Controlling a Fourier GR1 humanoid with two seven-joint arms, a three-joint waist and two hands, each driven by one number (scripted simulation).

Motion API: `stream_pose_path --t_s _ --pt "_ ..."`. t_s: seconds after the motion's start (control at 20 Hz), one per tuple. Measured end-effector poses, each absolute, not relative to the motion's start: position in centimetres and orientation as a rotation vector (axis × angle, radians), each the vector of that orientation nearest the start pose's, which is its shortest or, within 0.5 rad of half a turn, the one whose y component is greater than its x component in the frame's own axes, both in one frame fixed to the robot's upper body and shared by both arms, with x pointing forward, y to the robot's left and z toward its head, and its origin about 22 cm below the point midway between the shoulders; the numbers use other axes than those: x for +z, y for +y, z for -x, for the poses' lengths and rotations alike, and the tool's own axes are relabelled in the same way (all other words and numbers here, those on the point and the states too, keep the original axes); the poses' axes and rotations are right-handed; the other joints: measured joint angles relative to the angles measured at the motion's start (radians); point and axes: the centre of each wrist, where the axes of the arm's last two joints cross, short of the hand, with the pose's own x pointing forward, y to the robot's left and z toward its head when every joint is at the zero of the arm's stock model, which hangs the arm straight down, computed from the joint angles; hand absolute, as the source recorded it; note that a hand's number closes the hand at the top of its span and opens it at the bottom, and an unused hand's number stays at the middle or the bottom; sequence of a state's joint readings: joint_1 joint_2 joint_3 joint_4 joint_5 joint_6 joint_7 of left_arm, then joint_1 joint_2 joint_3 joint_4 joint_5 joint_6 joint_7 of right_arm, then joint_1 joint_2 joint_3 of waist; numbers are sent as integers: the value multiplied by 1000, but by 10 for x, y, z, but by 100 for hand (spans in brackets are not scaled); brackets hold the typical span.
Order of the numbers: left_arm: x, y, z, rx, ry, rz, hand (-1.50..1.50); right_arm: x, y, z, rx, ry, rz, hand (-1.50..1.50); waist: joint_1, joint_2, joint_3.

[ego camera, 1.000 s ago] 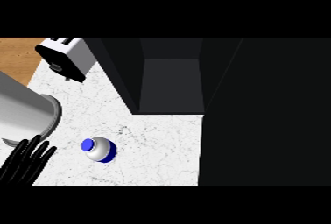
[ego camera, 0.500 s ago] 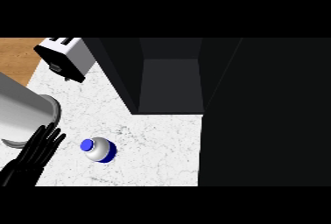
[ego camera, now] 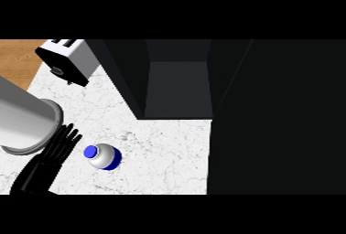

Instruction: Pick up the bottled water, place it into the cabinet and close the cabinet

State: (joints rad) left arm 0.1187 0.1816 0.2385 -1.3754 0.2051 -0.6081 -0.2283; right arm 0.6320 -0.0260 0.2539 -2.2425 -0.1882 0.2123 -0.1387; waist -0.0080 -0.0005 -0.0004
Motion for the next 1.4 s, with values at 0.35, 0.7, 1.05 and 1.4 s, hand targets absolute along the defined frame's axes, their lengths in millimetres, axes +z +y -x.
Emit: stream_pose_path --t_s 0.35,0.7,1.05,1.4 --pt "-84 352 -214 -48 -1493 325 -150 66 -224 -94 -47 -1820 -344 -150 -3 1 0" --pt "-121 345 -220 -12 -1430 361 -150 65 -227 -92 -47 -1811 -347 -150 -4 1 -1" --pt "-138 349 -227 -5 -1386 342 -150 66 -226 -90 -35 -1815 -349 -150 -8 2 -1" --pt "-145 339 -235 7 -1389 334 -150 64 -225 -91 -29 -1819 -354 -150 -7 0 5"
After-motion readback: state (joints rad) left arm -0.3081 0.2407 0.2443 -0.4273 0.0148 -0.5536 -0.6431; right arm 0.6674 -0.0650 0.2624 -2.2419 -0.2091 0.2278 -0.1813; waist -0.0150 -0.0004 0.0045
